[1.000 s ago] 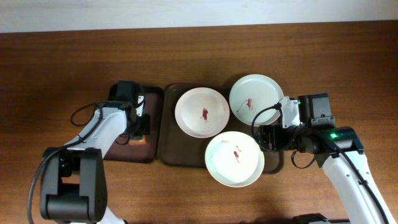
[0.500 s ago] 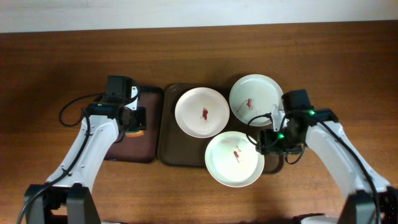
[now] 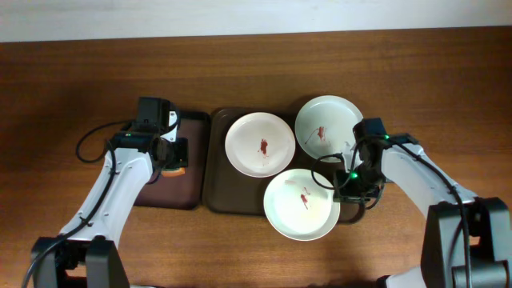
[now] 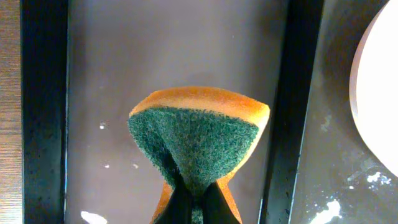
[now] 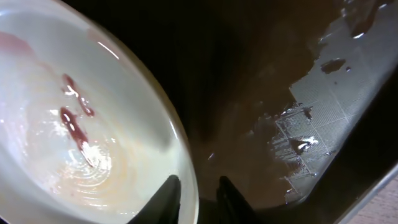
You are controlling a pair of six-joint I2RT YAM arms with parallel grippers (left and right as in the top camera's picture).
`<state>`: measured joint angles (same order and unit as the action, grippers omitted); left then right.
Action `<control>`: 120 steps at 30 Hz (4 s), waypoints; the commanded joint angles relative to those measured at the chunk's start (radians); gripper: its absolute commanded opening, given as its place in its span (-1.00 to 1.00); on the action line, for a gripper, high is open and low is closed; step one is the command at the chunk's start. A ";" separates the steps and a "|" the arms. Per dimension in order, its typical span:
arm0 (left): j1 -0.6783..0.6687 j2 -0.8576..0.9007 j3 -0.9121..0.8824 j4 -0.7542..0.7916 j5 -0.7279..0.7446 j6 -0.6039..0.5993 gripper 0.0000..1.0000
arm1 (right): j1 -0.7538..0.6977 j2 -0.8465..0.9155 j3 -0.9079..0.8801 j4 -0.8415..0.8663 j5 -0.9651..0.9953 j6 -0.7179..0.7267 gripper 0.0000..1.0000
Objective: Clean dirty plates on tray and stack at the side
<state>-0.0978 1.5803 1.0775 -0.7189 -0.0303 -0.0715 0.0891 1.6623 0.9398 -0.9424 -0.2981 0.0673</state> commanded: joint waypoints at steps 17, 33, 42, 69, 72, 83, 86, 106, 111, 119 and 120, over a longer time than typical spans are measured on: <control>0.000 -0.040 0.016 0.100 0.034 -0.002 -1.00 | 0.095 0.028 0.012 0.060 -0.009 0.000 -0.92; 0.000 -0.447 0.016 0.162 0.034 -0.002 -1.00 | 0.095 0.028 0.012 0.060 -0.008 0.000 -0.92; 0.000 -0.436 0.016 0.340 -0.004 -0.002 -1.00 | 0.095 0.028 0.012 0.060 -0.008 0.000 -0.92; -0.001 0.124 0.015 -0.153 0.031 -0.117 -1.00 | 0.095 0.028 0.012 0.060 -0.008 0.000 -0.92; -0.001 0.135 0.003 -0.161 0.035 -0.127 -1.00 | 0.095 0.028 0.012 0.060 -0.008 0.000 -0.92; -0.001 0.135 -0.080 -0.174 0.087 -0.172 -1.00 | 0.095 0.028 0.012 0.060 -0.008 0.000 -0.92; -0.001 0.135 -0.080 -0.180 0.121 -0.199 -1.00 | 0.095 0.028 0.012 0.060 -0.008 0.000 -0.92; -0.103 0.042 0.117 -0.067 0.346 -0.245 -1.00 | 0.095 0.028 0.012 0.061 -0.008 0.000 -0.92; -0.288 0.043 0.114 0.007 0.346 -0.411 -1.00 | 0.095 0.028 0.012 0.061 -0.008 0.000 -0.92; -0.461 0.176 0.114 0.194 0.593 -0.551 -1.00 | 0.095 0.028 0.012 0.061 -0.008 0.000 -0.92; -0.472 0.204 0.114 0.222 0.647 -0.558 -1.00 | 0.095 0.028 0.012 0.061 -0.008 0.000 -0.92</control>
<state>-0.5484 1.7237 1.1858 -0.5407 0.4286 -0.5838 0.1738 1.6787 0.9401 -0.8845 -0.3092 0.0681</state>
